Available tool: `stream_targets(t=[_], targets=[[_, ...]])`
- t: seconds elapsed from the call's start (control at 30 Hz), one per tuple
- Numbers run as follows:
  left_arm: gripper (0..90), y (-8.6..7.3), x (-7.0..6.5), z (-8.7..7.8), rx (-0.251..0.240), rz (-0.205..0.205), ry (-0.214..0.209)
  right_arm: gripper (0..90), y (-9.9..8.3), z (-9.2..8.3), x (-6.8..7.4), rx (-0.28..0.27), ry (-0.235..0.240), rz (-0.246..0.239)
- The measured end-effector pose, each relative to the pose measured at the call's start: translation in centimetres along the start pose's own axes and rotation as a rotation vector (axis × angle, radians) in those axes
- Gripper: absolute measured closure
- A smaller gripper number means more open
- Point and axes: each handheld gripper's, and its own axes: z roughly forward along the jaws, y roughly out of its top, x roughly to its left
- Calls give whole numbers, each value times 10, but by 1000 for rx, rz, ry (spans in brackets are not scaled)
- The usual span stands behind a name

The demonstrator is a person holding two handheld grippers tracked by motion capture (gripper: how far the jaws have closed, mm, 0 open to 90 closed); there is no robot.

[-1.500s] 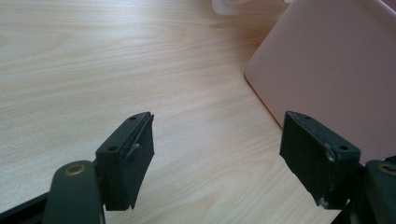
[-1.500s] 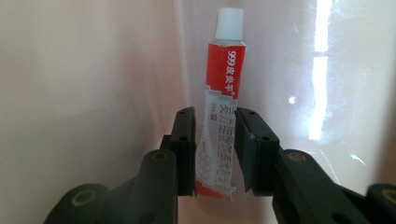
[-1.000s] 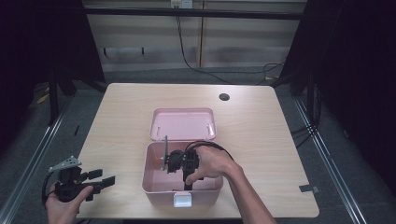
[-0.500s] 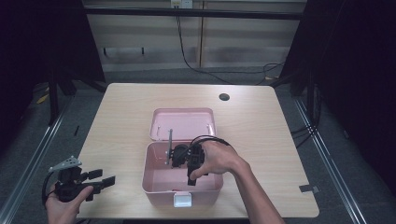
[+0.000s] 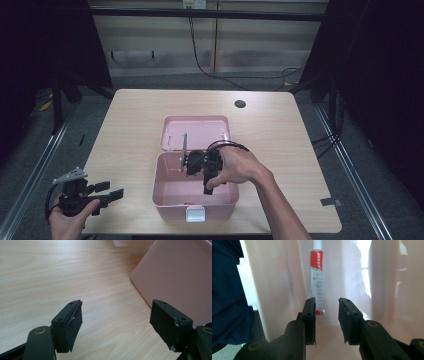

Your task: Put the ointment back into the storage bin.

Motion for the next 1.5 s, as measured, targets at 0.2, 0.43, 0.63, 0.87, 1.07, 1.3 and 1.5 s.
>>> stream_targets(t=[0.2, 0.43, 0.63, 0.87, 1.07, 1.3, 1.5], targets=[[259, 0, 0, 0, 0, 2, -1, 676, -6, -10, 1, -3, -22, 15], [258, 0, 0, 0, -1, 0, 0, 660, -14, -19, 1, -25, -36, 30], [259, 0, 0, 1, 1, 3, -3, 657, -21, -26, 1, -35, -44, 46], [259, 0, 0, 1, 0, 1, -1, 652, -26, -38, 3, -51, -62, 58], [259, 1, 0, 2, 6, 10, 1, 651, -33, -44, 3, -54, -62, 68], [259, 1, -1, 0, -5, 6, 1, 648, -44, -54, 5, -59, -84, 82], [259, 1, -1, 1, 2, 13, 0, 648, -52, -59, 6, -73, -96, 86]])
